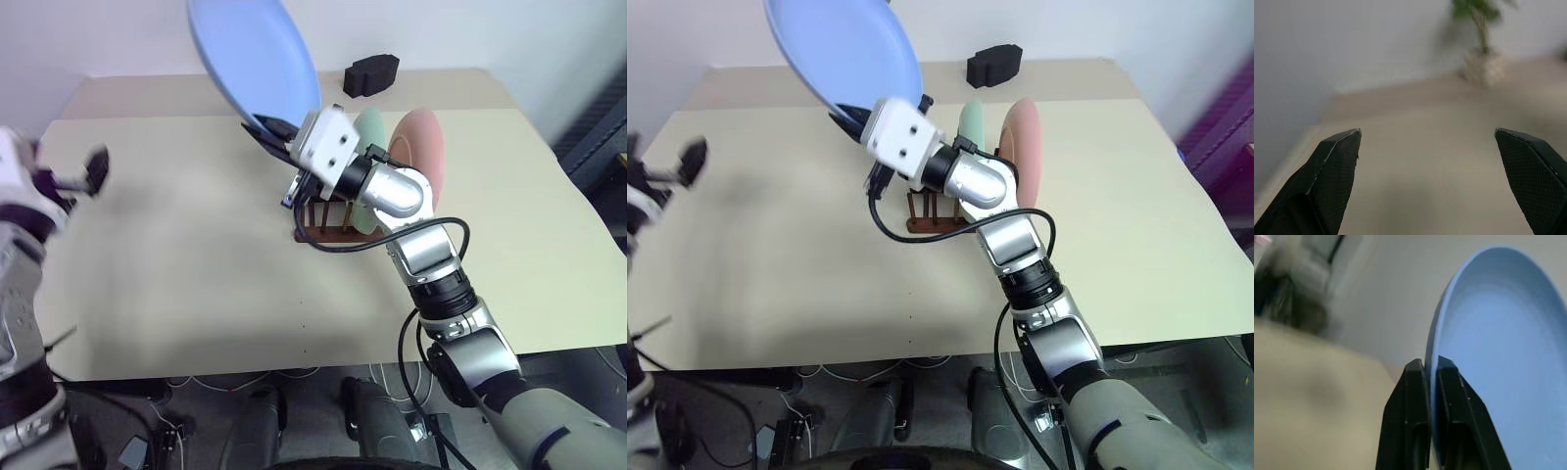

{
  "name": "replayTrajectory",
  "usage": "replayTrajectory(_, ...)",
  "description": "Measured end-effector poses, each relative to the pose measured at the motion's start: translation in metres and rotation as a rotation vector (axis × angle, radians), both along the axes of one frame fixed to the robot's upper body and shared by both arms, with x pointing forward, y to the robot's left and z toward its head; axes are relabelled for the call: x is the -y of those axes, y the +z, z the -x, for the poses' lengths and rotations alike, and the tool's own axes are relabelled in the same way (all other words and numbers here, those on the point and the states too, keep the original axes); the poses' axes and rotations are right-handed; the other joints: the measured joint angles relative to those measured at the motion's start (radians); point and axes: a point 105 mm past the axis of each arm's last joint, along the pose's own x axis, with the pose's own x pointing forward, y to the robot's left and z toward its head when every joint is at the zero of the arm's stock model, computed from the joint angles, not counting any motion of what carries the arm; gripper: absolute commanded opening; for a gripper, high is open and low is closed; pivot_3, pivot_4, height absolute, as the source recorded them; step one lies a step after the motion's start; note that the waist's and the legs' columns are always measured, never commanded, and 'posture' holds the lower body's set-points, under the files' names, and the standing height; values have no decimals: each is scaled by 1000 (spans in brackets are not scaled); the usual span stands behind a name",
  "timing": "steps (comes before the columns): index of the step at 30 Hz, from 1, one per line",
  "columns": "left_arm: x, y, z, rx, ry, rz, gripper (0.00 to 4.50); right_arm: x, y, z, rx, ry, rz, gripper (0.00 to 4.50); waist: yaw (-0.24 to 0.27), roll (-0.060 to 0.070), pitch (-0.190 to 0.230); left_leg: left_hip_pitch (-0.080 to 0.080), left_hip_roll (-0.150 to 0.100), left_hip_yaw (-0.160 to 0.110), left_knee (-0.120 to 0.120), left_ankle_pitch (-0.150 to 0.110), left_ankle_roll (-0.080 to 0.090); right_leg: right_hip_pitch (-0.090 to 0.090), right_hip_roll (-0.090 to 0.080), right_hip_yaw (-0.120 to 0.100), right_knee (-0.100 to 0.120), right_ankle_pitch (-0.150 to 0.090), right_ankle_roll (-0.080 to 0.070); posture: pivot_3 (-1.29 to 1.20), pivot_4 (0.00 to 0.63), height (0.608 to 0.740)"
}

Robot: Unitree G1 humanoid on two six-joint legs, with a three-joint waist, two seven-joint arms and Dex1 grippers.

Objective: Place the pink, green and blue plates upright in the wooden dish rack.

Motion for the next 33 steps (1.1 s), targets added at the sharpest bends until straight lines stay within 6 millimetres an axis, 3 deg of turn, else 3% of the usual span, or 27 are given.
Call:
replayTrajectory(6,61,-27,14,-45,-281,-61,4489,11,10,15,-334,180,-221,0,14,0,0,1,1,-1,0,0,0,-1,-1,1,2,-3,-5,0,150,736)
replayTrajectory(10,85,-47,19,-82,-389,-39,4489,22,1,14,-530,205,-315,0,16,0,0,0,0,0,0,0,0,-3,-1,1,2,-4,-7,0,150,736)
replayTrajectory(15,100,-50,19,-81,-449,-35,4489,34,-10,2,-677,135,-391,0,16,0,0,0,0,2,0,0,0,-3,1,1,2,-4,-7,0,150,736)
replayTrajectory(26,120,-53,18,-90,-543,-20,4489,51,-25,-15,-777,-28,-456,0,15,1,0,-1,-1,2,0,0,0,-3,2,1,2,-4,-6,0,150,736)
replayTrajectory(33,120,-51,16,-83,-542,-20,4489,51,-30,-16,-816,-42,-459,0,15,0,0,-1,-1,2,0,0,0,-3,2,1,2,-4,-6,0,150,736)
